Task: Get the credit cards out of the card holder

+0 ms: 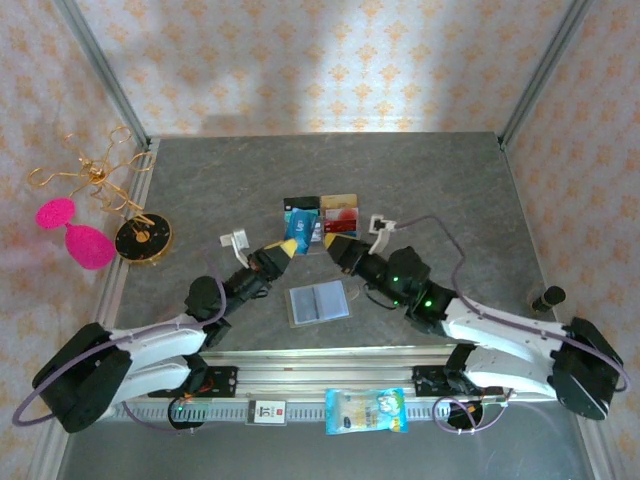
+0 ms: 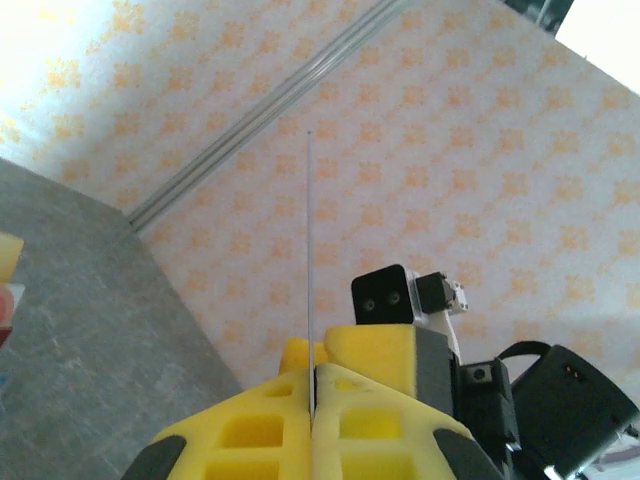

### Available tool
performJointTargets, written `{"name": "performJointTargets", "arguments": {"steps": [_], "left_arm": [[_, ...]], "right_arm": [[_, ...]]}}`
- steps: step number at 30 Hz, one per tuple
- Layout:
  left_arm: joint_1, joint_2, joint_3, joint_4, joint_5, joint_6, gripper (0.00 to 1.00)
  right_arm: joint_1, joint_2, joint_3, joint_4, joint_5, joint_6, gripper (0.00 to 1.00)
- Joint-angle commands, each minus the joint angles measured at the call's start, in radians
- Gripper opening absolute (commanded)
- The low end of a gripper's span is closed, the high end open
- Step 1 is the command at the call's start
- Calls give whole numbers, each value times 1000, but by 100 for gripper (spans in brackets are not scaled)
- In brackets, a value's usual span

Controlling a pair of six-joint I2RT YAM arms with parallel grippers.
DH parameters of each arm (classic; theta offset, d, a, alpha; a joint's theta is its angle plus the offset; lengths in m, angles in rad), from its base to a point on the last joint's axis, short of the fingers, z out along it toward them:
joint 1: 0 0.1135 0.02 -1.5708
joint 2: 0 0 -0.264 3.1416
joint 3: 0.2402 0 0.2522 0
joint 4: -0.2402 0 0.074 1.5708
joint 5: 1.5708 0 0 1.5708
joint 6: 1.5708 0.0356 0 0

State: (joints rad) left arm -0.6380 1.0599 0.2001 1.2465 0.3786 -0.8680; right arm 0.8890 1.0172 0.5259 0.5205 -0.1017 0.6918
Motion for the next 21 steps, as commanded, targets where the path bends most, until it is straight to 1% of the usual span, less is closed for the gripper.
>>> {"name": "performJointTargets", "arguments": {"steps": [1,3,5,7,10,13,15,16,18,21], "left_arm": [[9,-37,121,-378,79,220,0],[10,-21,205,-520,122,343,0],[11,15,308,-710,155,461,0],[11,73,450,-934,176,621,0],[11,173,624,-1197,199,877,0],[12,285,761,-1437,195,1145,0],[17,347,819,-1545,213,1301,0],[19,375,844,-1576,211,1350,0],[27,423,886,-1607,206,1415,0],[43,481,931,-1609,210,1469,0]], "right_arm": [[-67,-68,2,-245,-41,-70,28],[-95,-117,-10,-314,-23,-82,28],[-120,-167,-24,-366,8,-83,28],[-151,-213,-46,-398,14,-84,28],[-198,-268,-76,-421,2,-77,28],[-240,-290,-93,-439,-23,-75,27],[-258,-293,-101,-441,-41,-70,27],[-264,-295,-104,-442,-47,-72,27],[-276,-293,-104,-448,-49,-71,27],[-289,-294,-104,-456,-57,-78,26]]}}
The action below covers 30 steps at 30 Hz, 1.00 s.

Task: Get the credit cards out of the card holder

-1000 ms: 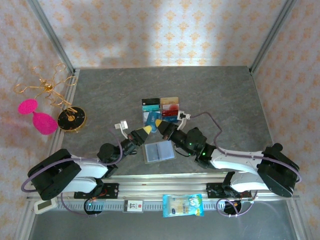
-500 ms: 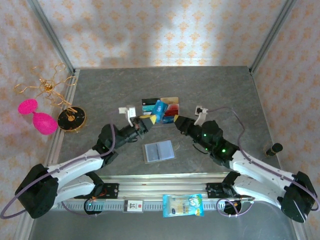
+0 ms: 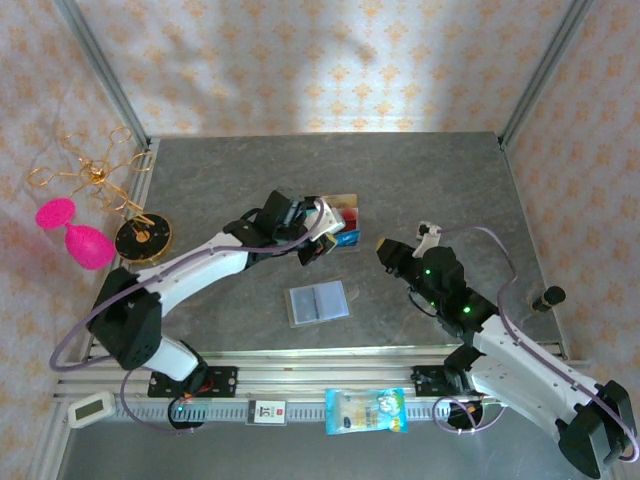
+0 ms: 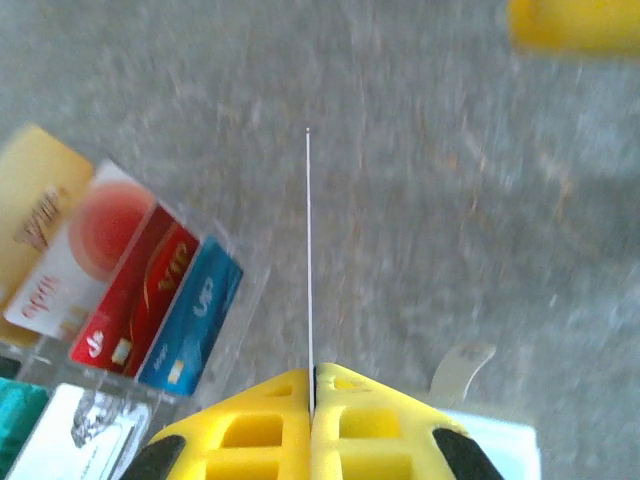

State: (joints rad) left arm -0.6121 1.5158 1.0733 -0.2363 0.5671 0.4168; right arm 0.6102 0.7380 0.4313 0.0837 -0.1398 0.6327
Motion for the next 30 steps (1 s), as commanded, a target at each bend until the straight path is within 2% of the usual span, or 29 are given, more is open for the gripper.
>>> {"name": "performJointTargets", "arguments": {"steps": [1,4,10,19,30], "left_arm": [[23,46,74,-132,34,199,0],[34,103,120,-134,52,219,0],[34,219,192,-128,18,228,0],[35,275,216,-54,-23,190,0],[35,352,326,-158,-48,244,0]], "right_arm": [[-12,-14,-8,-21,-19,-23,26],[-22,-10,-6,-33,-7,-32,26],[-38,11,-8,-22,-8,-33,26],[-53,42,3,4,-31,-38,26],[-58,41,3,1,-42,-39,26]]}}
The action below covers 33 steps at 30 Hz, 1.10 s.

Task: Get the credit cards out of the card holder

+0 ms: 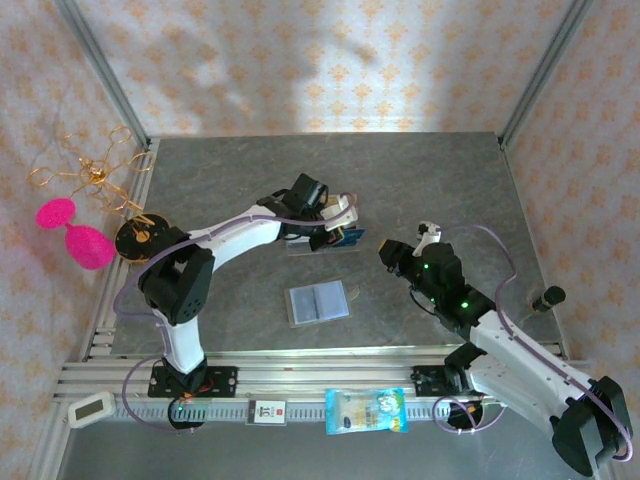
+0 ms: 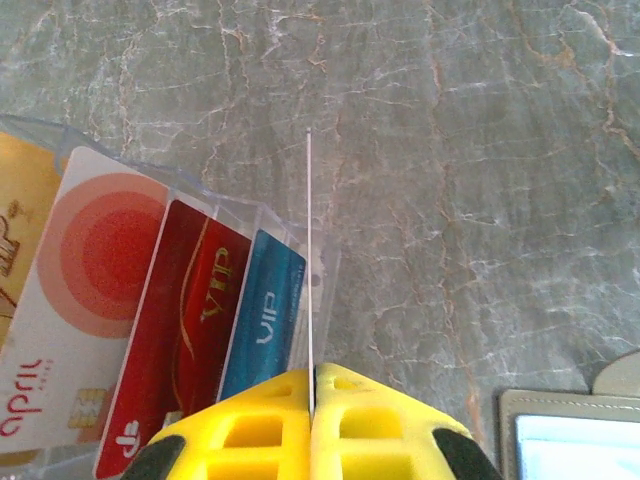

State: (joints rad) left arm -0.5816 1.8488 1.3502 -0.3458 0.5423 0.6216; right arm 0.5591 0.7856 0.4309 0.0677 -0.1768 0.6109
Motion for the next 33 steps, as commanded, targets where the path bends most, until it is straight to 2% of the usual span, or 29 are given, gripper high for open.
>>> {"name": "performJointTargets", "arguments": {"steps": [1,10,33], "left_arm": [[6,25,57,-54,-28,39,0],[8,53,113,-141,-28,88,0],[18,118,109,-95,-76,69,0]], "right_arm": [[-8,-6,3,17,-6,-17,26],[-10,-7,5,17,-3,-16,26],[-17,1,14,21,-26,-3,26]]}}
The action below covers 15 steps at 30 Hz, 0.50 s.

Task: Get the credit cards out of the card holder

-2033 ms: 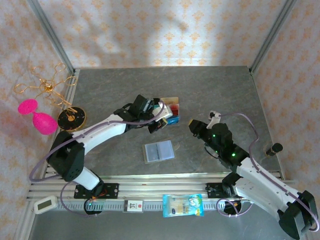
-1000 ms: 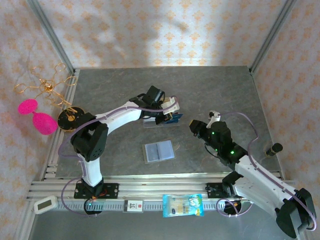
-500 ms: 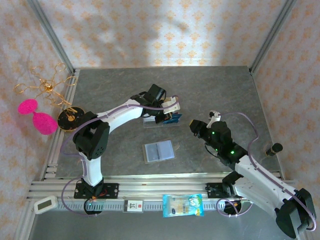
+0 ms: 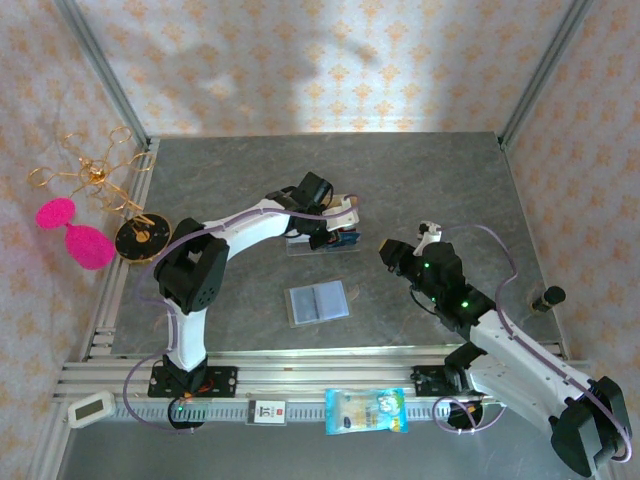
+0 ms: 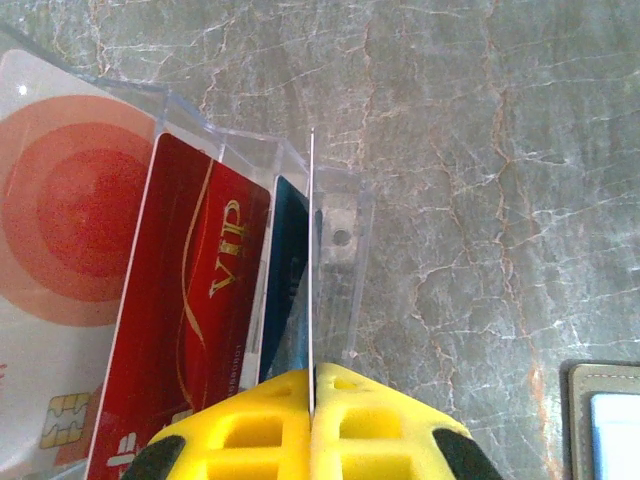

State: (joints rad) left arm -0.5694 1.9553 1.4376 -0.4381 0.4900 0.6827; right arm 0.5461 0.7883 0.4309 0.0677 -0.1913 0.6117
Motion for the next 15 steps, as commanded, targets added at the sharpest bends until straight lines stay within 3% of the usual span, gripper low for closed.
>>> {"name": "performJointTargets", "arguments": {"steps": [1,15], "left_arm": [[6,11,21,-2,-24,8,0],[6,6,25,25,3,-11,0]], "right_arm": [[-5,-1,14,21,-13,-4,26],[-6,-5,10,23,-28,2,26]]}}
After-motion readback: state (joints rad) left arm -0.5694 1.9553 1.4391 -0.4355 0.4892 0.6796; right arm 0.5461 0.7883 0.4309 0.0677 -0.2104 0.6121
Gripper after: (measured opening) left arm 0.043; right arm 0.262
